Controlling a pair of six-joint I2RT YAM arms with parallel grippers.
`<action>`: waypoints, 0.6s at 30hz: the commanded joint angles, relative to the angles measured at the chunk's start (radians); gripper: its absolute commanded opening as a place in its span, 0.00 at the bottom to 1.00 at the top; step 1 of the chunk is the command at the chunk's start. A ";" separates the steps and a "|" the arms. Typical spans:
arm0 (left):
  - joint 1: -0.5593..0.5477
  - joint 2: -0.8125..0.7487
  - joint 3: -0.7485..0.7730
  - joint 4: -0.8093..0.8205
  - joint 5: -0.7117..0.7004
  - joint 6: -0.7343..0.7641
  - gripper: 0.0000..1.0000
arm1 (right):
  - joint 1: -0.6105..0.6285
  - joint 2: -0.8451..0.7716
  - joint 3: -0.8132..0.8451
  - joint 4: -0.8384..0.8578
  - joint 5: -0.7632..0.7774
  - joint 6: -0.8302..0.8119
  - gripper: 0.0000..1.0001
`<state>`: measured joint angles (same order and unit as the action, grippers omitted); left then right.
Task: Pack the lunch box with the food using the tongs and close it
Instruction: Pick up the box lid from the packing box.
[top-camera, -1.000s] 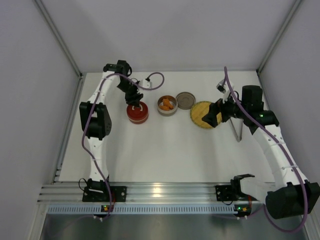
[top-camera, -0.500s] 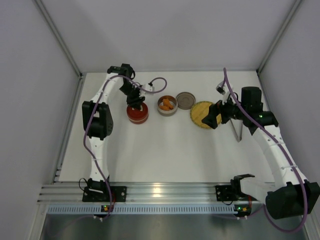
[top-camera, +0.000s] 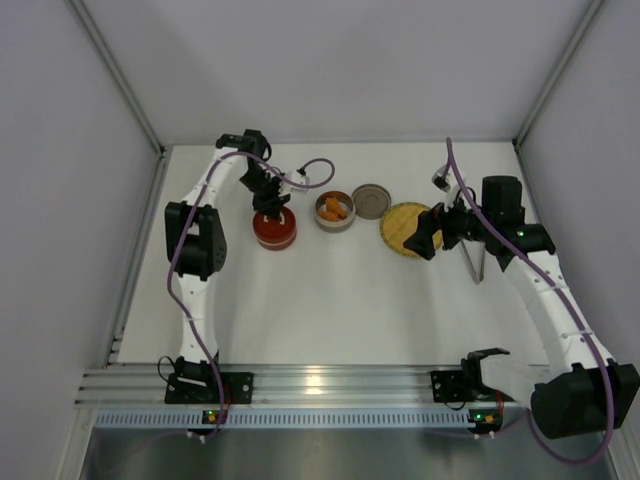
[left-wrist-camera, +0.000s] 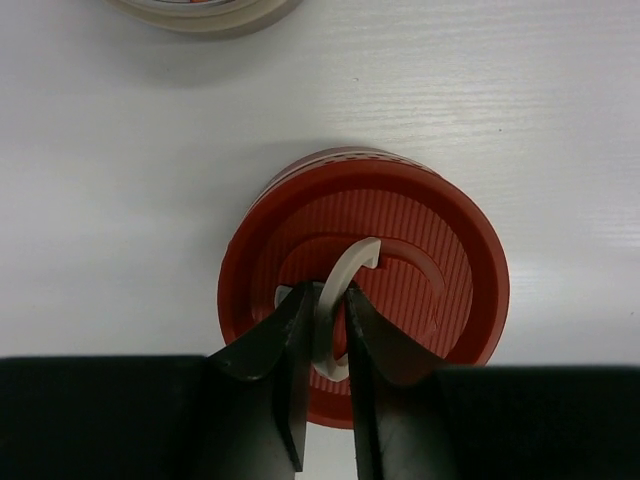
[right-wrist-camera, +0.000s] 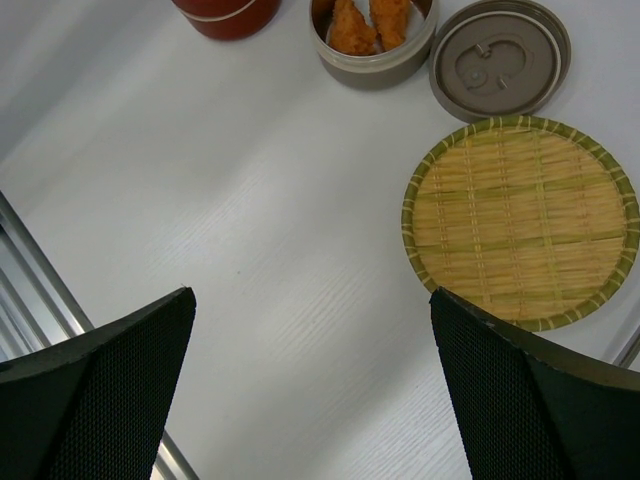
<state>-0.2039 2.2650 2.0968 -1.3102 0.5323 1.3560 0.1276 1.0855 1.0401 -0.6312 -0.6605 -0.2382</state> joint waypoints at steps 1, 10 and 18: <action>-0.017 -0.039 -0.023 -0.195 0.001 -0.015 0.24 | -0.019 -0.029 -0.003 0.021 -0.025 0.000 0.99; -0.028 -0.131 -0.055 -0.176 0.011 -0.107 0.00 | -0.020 -0.041 -0.005 0.022 -0.019 0.004 0.99; -0.028 -0.280 -0.107 -0.048 0.021 -0.331 0.00 | -0.022 -0.064 -0.014 0.021 -0.016 0.017 0.99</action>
<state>-0.2279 2.1033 2.0125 -1.3186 0.5262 1.1408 0.1272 1.0527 1.0306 -0.6300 -0.6601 -0.2302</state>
